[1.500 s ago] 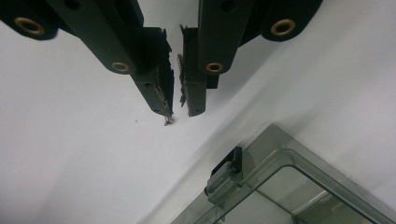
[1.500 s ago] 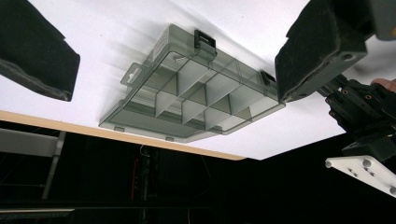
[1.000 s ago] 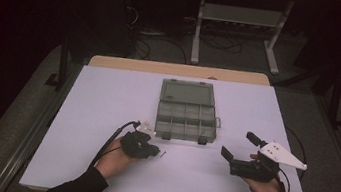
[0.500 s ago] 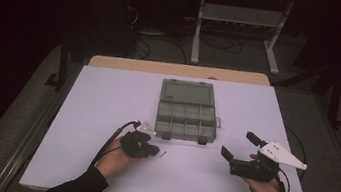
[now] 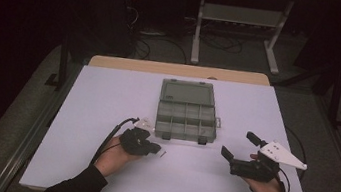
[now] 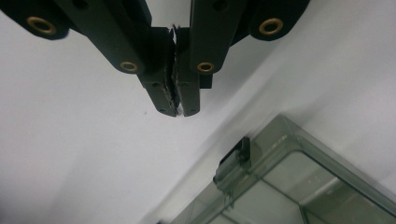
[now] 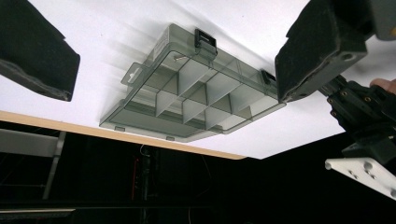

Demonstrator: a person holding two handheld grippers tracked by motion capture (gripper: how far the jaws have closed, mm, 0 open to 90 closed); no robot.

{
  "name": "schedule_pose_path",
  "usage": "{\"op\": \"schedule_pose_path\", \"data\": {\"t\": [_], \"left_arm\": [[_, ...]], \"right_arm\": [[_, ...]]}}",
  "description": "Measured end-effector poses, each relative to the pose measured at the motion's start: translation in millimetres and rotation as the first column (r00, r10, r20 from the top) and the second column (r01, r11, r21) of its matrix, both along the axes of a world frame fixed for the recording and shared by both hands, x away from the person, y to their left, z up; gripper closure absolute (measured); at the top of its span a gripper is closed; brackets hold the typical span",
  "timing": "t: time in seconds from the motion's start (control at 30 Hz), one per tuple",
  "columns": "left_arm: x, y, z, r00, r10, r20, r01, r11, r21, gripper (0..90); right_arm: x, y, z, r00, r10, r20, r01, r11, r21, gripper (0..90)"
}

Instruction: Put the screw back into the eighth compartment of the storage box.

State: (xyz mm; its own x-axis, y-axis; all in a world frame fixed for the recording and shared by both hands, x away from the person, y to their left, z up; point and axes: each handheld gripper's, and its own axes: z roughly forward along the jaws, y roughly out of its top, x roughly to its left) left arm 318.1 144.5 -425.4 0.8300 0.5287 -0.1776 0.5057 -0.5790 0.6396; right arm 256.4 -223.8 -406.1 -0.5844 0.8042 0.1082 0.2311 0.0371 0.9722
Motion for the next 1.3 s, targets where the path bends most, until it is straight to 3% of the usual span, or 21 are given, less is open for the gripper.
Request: {"op": "schedule_pose_path", "data": {"t": [0.13,0.73,1.3], "left_arm": [[0.3,-0.2,7.1,0.9997,0.019,-0.017,-0.020,0.9975,-0.067,87.9],[16.6,-20.2,51.5,0.9984,-0.021,0.052,0.027,0.9941,-0.105,87.9],[41.5,-60.3,67.8,0.9953,-0.055,0.080,0.065,0.9894,-0.130,87.9]], "right_arm": [[0.2,0.1,-0.1,1.0000,0.001,0.000,-0.001,1.0000,0.001,0.0],[0.5,0.2,-0.2,1.0000,0.002,-0.001,-0.002,1.0000,0.000,0.0],[0.7,0.2,-0.3,1.0000,0.005,-0.001,-0.005,1.0000,0.000,0.0]]}}
